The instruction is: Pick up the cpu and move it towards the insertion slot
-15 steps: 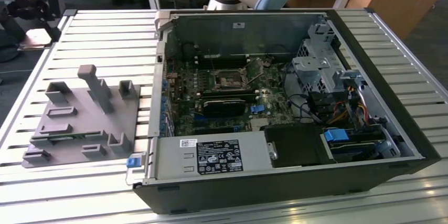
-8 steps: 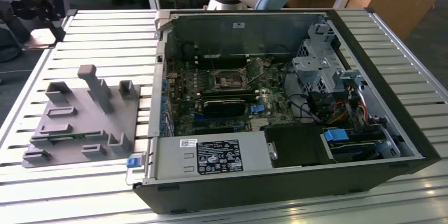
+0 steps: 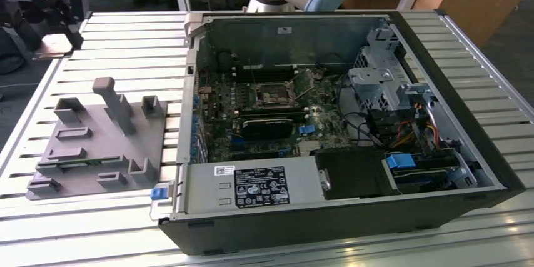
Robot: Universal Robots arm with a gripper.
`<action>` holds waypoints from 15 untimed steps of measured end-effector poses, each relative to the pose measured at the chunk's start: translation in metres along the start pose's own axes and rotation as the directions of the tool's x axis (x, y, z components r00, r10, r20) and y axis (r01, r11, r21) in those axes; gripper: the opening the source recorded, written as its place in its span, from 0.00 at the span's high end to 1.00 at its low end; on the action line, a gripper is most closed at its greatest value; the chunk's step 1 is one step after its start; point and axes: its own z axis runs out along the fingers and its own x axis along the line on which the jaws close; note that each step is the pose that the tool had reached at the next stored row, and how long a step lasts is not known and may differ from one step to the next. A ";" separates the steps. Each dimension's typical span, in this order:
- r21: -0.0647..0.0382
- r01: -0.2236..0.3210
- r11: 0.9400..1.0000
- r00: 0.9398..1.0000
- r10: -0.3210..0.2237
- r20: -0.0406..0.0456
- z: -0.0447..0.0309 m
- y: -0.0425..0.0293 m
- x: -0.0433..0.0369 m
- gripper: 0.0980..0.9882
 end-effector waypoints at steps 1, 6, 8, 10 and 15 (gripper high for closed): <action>0.000 0.000 1.000 1.000 0.000 0.000 0.0000 0.0000 -0.0008 0.50; 0.000 0.000 1.000 1.000 0.000 0.000 -0.0001 -0.0002 -0.0051 0.50; 0.000 0.000 1.000 1.000 0.000 0.000 -0.0002 -0.0003 -0.0069 0.50; 0.000 0.000 1.000 1.000 0.000 0.000 -0.0001 -0.0004 -0.0085 0.50; 0.000 0.000 1.000 1.000 0.000 0.000 -0.0002 -0.0006 -0.0128 0.50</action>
